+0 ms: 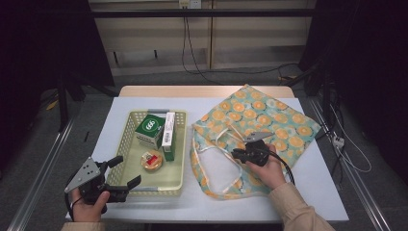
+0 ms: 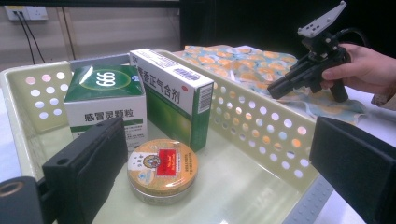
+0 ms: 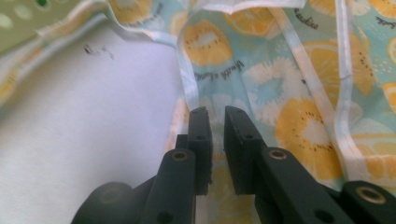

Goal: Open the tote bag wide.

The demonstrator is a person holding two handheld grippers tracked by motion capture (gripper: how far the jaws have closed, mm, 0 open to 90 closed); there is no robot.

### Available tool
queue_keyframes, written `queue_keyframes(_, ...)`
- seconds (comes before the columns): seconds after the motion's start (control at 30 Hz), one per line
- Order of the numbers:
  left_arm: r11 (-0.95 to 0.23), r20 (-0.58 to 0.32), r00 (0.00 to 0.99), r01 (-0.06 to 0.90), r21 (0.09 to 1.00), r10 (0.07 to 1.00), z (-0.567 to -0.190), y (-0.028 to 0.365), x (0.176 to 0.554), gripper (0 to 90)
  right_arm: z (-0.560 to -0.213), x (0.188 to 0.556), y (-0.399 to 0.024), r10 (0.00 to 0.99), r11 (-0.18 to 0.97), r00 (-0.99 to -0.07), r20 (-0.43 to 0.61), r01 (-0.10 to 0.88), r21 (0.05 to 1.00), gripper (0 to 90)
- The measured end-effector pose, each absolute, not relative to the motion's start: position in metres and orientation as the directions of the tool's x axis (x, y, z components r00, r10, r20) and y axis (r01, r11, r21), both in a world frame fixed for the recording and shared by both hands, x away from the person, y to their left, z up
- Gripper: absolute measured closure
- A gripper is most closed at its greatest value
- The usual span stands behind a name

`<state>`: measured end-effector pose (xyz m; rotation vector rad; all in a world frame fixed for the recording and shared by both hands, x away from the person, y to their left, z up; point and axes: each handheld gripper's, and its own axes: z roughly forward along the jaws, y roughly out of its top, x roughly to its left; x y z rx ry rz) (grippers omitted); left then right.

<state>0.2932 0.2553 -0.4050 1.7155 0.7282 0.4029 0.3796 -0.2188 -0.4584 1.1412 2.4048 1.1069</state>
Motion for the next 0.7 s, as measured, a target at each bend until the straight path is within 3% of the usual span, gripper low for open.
queue_keyframes(0.17,-0.135,-0.113,0.746,0.263,0.955,0.656,-0.4060,0.2549,0.2935,4.2,-0.4620,0.3800,-0.2183,0.738,0.407,-0.669,0.088,0.545,0.733,90.0)
queue_keyframes(0.33,-0.133,-0.116,0.746,0.266,0.955,0.656,-0.4064,0.2543,0.2935,4.2,-0.4621,0.3797,-0.2158,0.736,0.443,-0.677,0.025,0.510,0.737,90.0)
queue_keyframes(0.7,-0.134,-0.119,0.750,0.267,0.954,0.651,-0.4069,0.2531,0.2941,4.2,-0.4557,0.3749,-0.2113,0.699,0.411,-0.705,0.119,0.532,0.740,90.0)
